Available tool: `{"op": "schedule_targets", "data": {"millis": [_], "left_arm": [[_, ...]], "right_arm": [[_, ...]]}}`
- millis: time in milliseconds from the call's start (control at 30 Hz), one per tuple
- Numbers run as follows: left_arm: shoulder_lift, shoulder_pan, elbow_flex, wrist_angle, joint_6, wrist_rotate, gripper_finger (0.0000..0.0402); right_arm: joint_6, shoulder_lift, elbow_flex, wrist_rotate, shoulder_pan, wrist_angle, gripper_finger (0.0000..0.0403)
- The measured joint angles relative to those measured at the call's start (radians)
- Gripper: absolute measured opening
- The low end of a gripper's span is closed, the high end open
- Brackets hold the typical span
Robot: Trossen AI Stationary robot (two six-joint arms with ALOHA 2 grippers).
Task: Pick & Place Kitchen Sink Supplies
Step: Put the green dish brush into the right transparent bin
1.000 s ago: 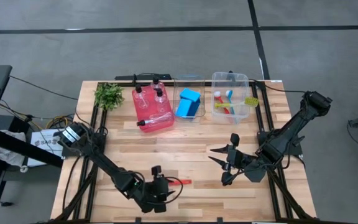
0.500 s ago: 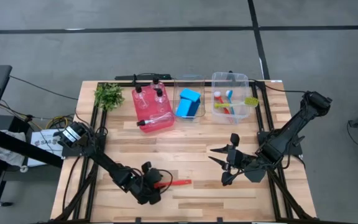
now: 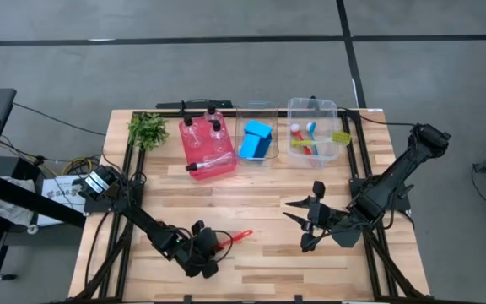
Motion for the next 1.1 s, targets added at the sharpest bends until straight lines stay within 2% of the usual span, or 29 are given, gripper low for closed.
{"op": "schedule_targets", "data": {"millis": [33,100,367,533,733,900,1000,1100], "left_arm": [[0.001,-0.001,0.000,0.015,-0.001,0.006,0.0039],[-0.003,-0.002,0.003,0.051,0.000,-0.011,0.0023],[0.001,-0.008,0.000,0.150,0.063,-0.120,0.0019],[0.001,-0.007,0.000,0.200,0.070,-0.232,0.0021],[0.001,-0.007,0.000,0.410,0.227,-0.360,0.0019],[0.001,-0.007,0.000,0.554,0.344,-0.388,0.0024],[0.001,-0.007,0.000,0.585,0.369,-0.389,0.0021],[0.001,-0.007,0.000,0.593,0.390,-0.388,0.0020]], "right_arm": [[0.000,0.000,0.000,0.000,0.000,0.000,0.0118],[0.000,0.000,0.000,0.000,0.000,0.000,0.0118],[0.000,0.000,0.000,0.000,0.000,0.000,0.0118],[0.000,0.000,0.000,0.000,0.000,0.000,0.0118],[0.000,0.044,0.000,0.000,-0.012,0.026,0.0118],[-0.002,0.127,0.000,-0.001,-0.050,0.114,0.0118],[-0.071,0.187,0.000,-0.081,-0.081,0.244,0.0118],[-0.178,0.254,0.000,-0.285,-0.119,0.440,0.0118]]}}
